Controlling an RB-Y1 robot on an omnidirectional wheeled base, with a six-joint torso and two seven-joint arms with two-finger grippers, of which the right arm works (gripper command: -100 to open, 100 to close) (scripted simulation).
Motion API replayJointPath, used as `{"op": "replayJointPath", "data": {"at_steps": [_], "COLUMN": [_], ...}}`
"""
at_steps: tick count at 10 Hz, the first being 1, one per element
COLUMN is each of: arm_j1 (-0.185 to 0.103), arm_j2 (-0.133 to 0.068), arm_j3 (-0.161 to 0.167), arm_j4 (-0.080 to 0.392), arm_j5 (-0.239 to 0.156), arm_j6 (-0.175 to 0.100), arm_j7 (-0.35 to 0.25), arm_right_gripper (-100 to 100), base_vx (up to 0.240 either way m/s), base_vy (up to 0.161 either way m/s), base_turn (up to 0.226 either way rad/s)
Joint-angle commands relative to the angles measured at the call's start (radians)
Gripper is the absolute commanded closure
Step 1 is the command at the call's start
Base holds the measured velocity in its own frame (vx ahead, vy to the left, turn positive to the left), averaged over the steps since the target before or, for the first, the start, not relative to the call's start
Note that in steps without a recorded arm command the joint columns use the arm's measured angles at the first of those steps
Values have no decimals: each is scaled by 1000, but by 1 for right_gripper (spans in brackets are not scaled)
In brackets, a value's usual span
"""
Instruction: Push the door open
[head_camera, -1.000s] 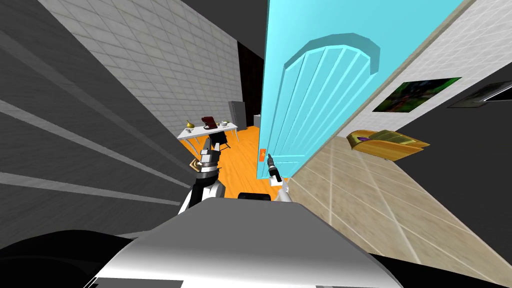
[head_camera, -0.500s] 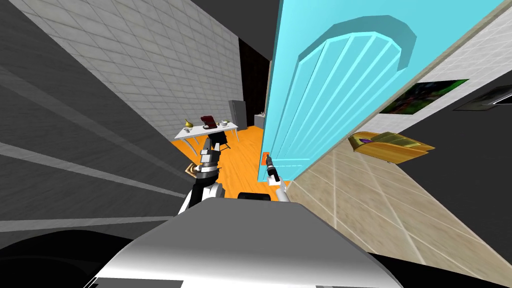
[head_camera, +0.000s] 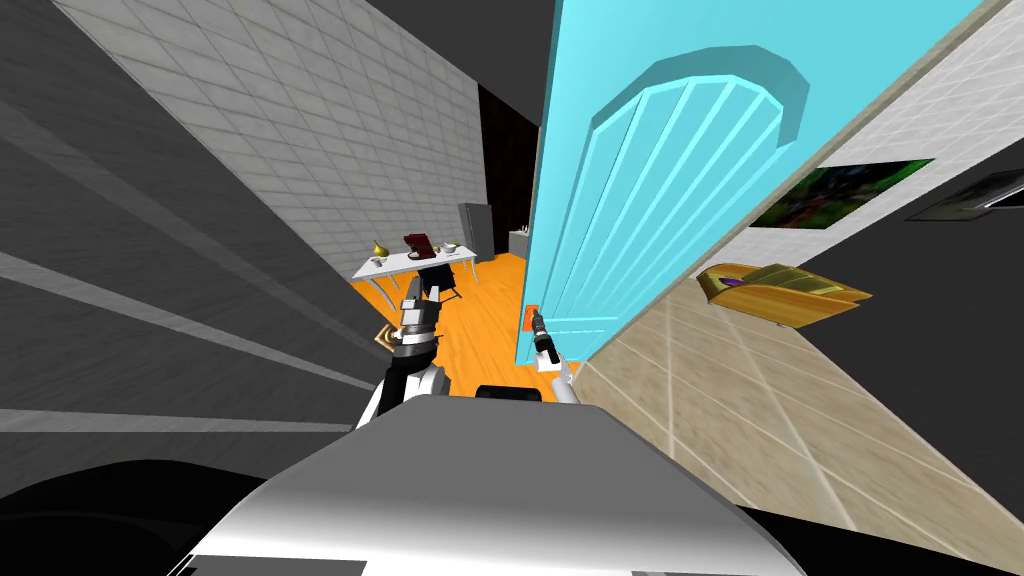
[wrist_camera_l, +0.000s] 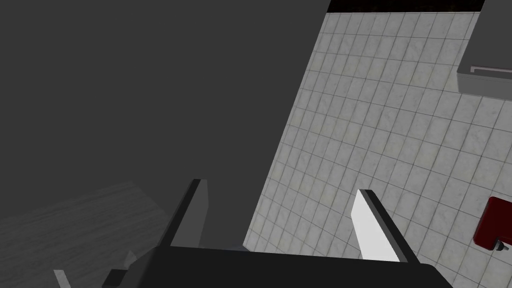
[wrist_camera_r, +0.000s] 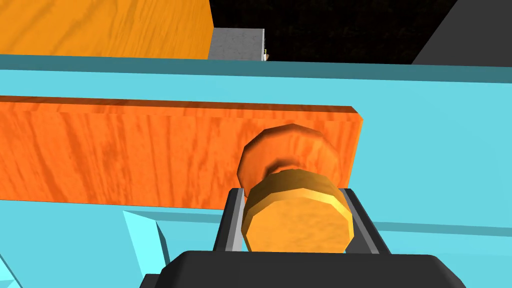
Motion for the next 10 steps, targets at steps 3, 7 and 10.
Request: {"op": "replayJointPath", "data": {"at_steps": [3,7,10], "arm_j1": [22,53,91], "arm_j2": [-32,-48,-66], "arm_j3": [43,105,165], "arm_j4": [-24,-59,-91], "arm_j5": [-39,-94,-108], "arm_j6": [4,9,11], "arm_j7": [35,85,106], "arm_right_gripper": [100,100,-100], "base_vx": [134,195,41], "base_vy": [49,86,9], "base_turn": [-212,-257,-212]}}
